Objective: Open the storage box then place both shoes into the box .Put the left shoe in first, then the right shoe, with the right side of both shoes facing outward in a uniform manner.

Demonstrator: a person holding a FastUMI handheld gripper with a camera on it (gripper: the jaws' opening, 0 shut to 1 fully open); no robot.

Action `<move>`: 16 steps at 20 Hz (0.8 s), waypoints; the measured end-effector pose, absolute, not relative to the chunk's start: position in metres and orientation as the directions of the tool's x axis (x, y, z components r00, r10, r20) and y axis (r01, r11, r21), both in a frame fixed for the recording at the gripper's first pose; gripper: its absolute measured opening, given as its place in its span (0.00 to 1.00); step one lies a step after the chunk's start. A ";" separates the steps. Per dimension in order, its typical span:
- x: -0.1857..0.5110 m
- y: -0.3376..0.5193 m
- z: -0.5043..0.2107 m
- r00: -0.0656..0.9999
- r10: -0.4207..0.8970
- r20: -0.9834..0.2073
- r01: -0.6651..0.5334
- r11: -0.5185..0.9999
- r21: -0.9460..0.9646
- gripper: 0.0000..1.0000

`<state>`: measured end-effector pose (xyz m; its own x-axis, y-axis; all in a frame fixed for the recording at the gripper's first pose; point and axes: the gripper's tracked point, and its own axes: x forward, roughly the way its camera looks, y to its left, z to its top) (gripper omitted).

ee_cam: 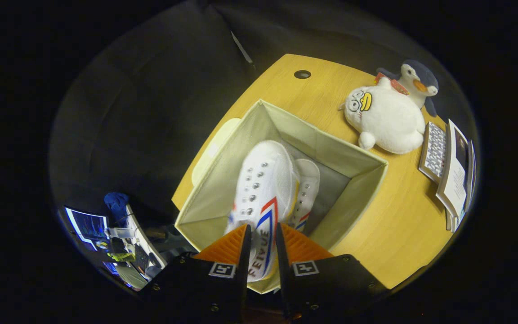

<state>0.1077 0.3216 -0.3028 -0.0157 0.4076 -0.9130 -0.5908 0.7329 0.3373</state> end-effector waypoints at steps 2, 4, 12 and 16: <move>0.110 0.321 -0.283 -0.004 0.451 -0.893 -0.586 0.722 0.367 0.43; 0.116 0.311 -0.266 0.036 0.466 -0.884 -0.634 0.694 0.341 0.65; 0.126 0.239 -0.216 0.312 0.543 -0.780 -0.628 0.734 0.259 0.98; 0.139 0.180 -0.178 0.518 0.526 -0.675 -0.552 0.808 0.206 0.98</move>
